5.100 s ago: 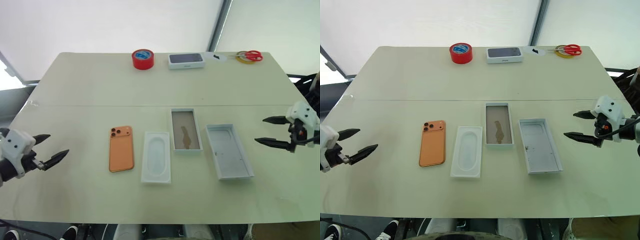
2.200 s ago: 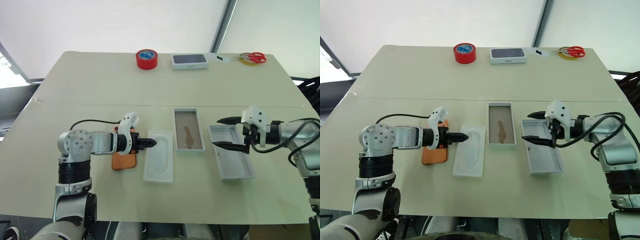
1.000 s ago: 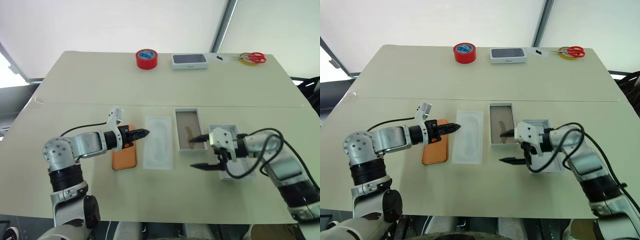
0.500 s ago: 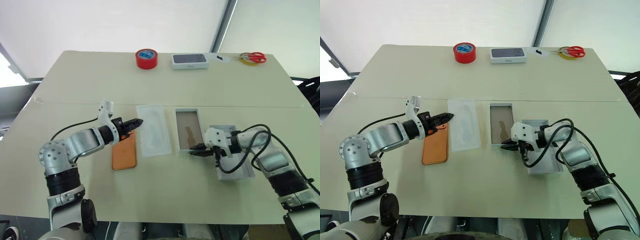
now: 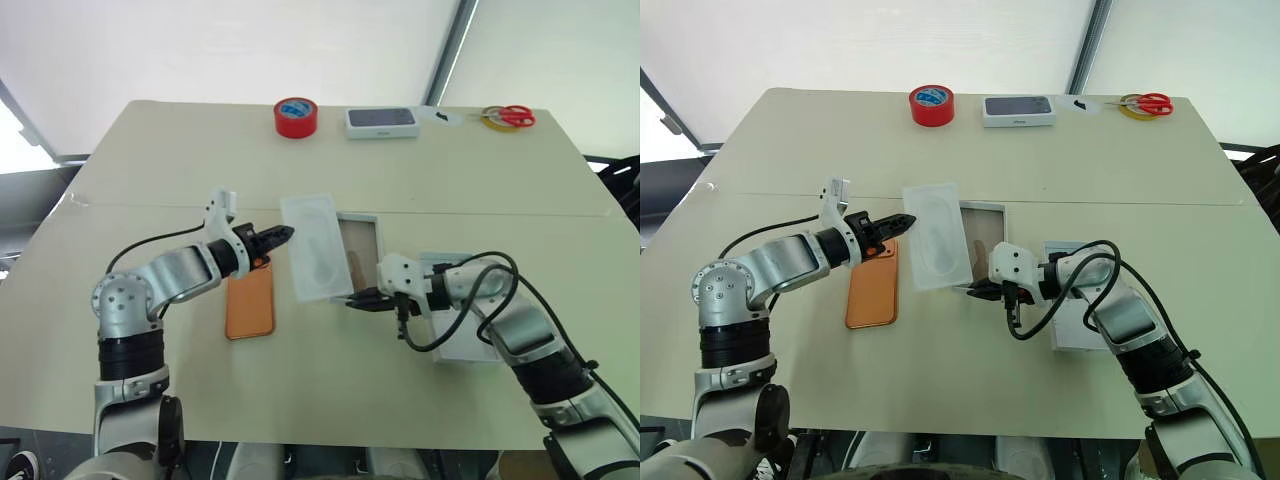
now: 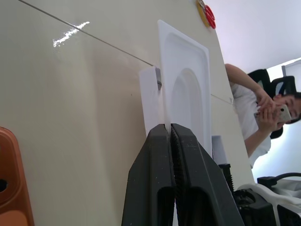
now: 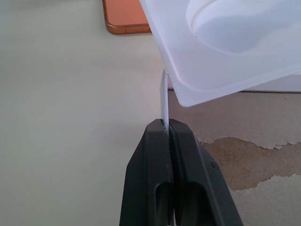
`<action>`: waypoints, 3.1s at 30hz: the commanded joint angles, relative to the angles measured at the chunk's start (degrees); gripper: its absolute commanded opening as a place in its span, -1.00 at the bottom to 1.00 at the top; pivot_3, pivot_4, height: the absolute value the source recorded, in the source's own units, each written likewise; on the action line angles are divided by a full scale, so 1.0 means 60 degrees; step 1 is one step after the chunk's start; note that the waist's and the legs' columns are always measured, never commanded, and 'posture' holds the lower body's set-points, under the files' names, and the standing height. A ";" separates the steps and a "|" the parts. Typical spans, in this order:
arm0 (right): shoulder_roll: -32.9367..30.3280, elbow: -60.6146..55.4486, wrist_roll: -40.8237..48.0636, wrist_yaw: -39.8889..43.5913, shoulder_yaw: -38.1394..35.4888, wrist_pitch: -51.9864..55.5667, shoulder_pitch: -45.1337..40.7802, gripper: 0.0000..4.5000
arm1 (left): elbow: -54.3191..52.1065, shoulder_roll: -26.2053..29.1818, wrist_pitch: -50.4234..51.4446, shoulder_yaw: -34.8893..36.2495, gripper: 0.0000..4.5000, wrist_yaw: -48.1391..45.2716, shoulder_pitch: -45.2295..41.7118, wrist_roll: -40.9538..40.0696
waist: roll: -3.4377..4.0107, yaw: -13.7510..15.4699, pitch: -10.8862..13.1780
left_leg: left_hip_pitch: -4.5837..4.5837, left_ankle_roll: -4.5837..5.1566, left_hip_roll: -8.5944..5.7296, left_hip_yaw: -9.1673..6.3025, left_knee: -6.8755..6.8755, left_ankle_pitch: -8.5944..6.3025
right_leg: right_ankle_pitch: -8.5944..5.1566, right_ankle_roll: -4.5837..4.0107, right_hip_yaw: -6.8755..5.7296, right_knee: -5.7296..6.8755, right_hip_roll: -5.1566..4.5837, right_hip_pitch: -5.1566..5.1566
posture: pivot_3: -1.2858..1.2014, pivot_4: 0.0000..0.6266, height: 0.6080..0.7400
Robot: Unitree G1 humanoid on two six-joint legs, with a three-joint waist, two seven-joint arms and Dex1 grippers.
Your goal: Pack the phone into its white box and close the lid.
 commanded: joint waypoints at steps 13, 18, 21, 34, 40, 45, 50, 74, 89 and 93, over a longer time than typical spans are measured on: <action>-0.1225 0.0034 0.0783 -0.0380 -0.1872 0.0045 0.0189 0.57 | 0.0922 -0.0423 -0.0370 -0.1087 -1.00 -0.1795 -0.1246 0.1546 | -0.0006 0.0134 0.0004 | -0.0003 0.0002 -0.0005 -0.0003 0.0002 0.0000 | 0.0000 0.0000 -0.0003 -0.0003 0.0000 0.0004 | 0.03 -0.52 1.00; -0.1869 0.1243 0.0228 -0.0486 -0.2170 -0.1111 0.0203 0.57 | 0.1456 -0.0492 -0.0105 -0.1630 -1.00 -0.2842 -0.1613 0.2586 | -0.0008 0.0158 0.0005 | -0.0005 0.0003 -0.0008 0.0002 0.0003 0.0000 | 0.0000 0.0000 -0.0003 -0.0007 0.0002 0.0003 | 0.03 -0.52 1.00; -0.1961 0.1570 0.0180 -0.0542 -0.2236 -0.1363 0.0150 0.57 | 0.1669 -0.0380 -0.0107 -0.2150 -1.00 -0.3636 -0.1600 0.3562 | -0.0007 0.0132 0.0004 | -0.0004 0.0002 -0.0004 0.0002 0.0000 0.0001 | 0.0000 0.0000 -0.0003 -0.0007 0.0008 0.0000 | 0.03 -0.52 1.00; -0.2023 0.0863 0.0324 -0.0748 -0.2413 -0.1253 0.1019 0.57 | 0.2820 -0.1323 -0.0367 -0.1862 -1.00 -0.4738 -0.2140 0.5492 | -0.0010 0.0167 0.0007 | -0.0006 0.0000 -0.0005 -0.0001 0.0005 0.0002 | 0.0002 0.0004 -0.0005 -0.0008 0.0001 0.0006 | 0.03 -0.52 1.00; -0.2094 0.0581 0.0367 -0.0930 -0.2587 -0.1133 0.1380 0.57 | 0.3232 -0.1487 -0.0326 -0.1606 -1.00 -0.4952 -0.2348 0.5955 | -0.0010 0.0163 0.0007 | -0.0006 -0.0002 -0.0001 -0.0001 0.0002 0.0004 | 0.0002 0.0005 -0.0005 -0.0008 0.0006 0.0001 | 0.03 -0.52 1.00; -0.2117 0.0461 0.0353 -0.0984 -0.2627 -0.1130 0.1576 0.57 | 0.3549 -0.1570 -0.0366 -0.1359 -1.00 -0.5072 -0.2555 0.6365 | -0.0011 0.0175 0.0007 | -0.0006 -0.0003 -0.0003 -0.0001 0.0003 0.0003 | 0.0002 0.0005 -0.0005 -0.0009 0.0004 0.0005 | 0.03 -0.52 1.00; -0.2089 0.0400 0.0365 -0.1056 -0.2648 -0.1115 0.1596 0.58 | 0.3489 -0.1864 -0.0066 -0.1291 -0.86 -0.5396 -0.2535 0.6458 | -0.0011 0.0181 0.0007 | -0.0006 -0.0003 -0.0003 -0.0001 0.0003 0.0004 | 0.0002 0.0005 -0.0005 -0.0009 0.0004 0.0005 | 0.03 -0.52 1.00; -0.0794 0.0399 0.1367 -0.1215 -0.2203 -0.0478 0.0100 -0.98 | -0.1221 0.0046 -0.1646 -0.2561 0.51 -0.6467 -0.1072 0.8653 | -0.0010 0.0072 0.0008 | -0.0005 -0.0019 0.0001 -0.0005 -0.0020 0.0012 | 0.0003 0.0006 -0.0004 -0.0008 0.0011 -0.0009 | 0.03 -0.52 1.00; 0.0708 0.3012 -0.1223 -0.1851 -0.0186 -0.2746 -0.1897 -0.98 | -0.2682 0.1951 -0.7049 0.0467 0.51 -0.9359 0.3573 0.9147 | -0.0010 -0.0093 0.0014 | -0.0019 -0.0007 0.0003 -0.0015 -0.0026 0.0005 | 0.0002 0.0000 -0.0013 -0.0013 -0.0012 -0.0021 | 0.03 -0.52 1.00; 0.0758 0.3427 -0.1789 -0.1773 0.0284 -0.3061 -0.2040 -0.98 | -0.2970 0.2184 -0.7511 0.0333 0.51 -0.9597 0.4558 0.9592 | -0.0012 -0.0068 0.0016 | -0.0019 0.0010 -0.0004 -0.0008 -0.0031 -0.0006 | 0.0002 -0.0001 -0.0012 -0.0025 -0.0025 -0.0018 | 0.03 -0.52 1.00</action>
